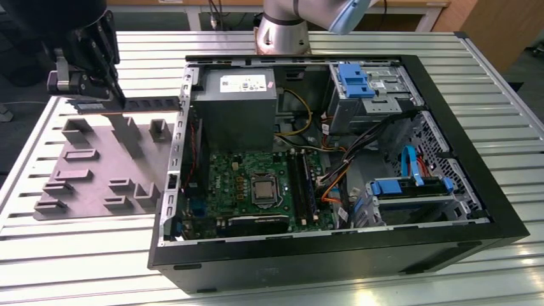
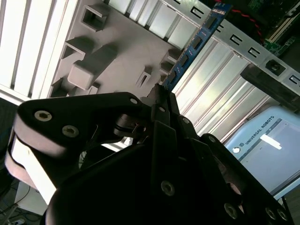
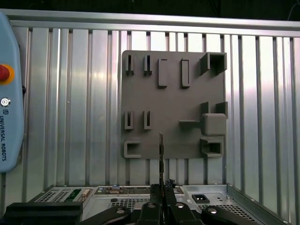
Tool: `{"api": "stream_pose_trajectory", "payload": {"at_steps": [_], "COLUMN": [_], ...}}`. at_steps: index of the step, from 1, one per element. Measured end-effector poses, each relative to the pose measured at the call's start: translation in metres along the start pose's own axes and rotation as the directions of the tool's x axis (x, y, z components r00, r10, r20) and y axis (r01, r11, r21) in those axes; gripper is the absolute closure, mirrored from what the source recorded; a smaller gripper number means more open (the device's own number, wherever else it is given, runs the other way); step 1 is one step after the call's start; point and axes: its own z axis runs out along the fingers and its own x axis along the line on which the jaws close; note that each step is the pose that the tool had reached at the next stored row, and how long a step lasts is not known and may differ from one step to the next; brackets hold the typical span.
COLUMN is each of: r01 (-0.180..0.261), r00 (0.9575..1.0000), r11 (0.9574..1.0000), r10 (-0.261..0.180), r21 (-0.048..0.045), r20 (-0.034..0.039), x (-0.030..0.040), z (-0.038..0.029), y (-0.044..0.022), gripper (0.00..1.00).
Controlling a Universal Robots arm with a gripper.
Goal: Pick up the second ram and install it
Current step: 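Pick up the second ram and move it above second insertion slot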
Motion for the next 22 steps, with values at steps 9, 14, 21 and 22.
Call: {"api": "stream_pose_trajectory", "payload": {"at_steps": [9,14,21,22], "r01": [0.0,0.0,0.0,0.0], "r00": [1.0,1.0,1.0,1.0], "r11": [1.0,1.0,1.0,1.0], "r10": [0.0,0.0,0.0,0.0], "r21": [0.0,0.0,0.0,0.0], "r20": [0.0,0.0,0.0,0.0], "x": [-0.0001,-0.0001,-0.0003,-0.0003], "z": [-0.0003,-0.0006,-0.0011,-0.0012], "y": [-0.008,-0.0146,-0.0284,-0.0305], "gripper": [0.86,0.86,0.86,0.86]}}
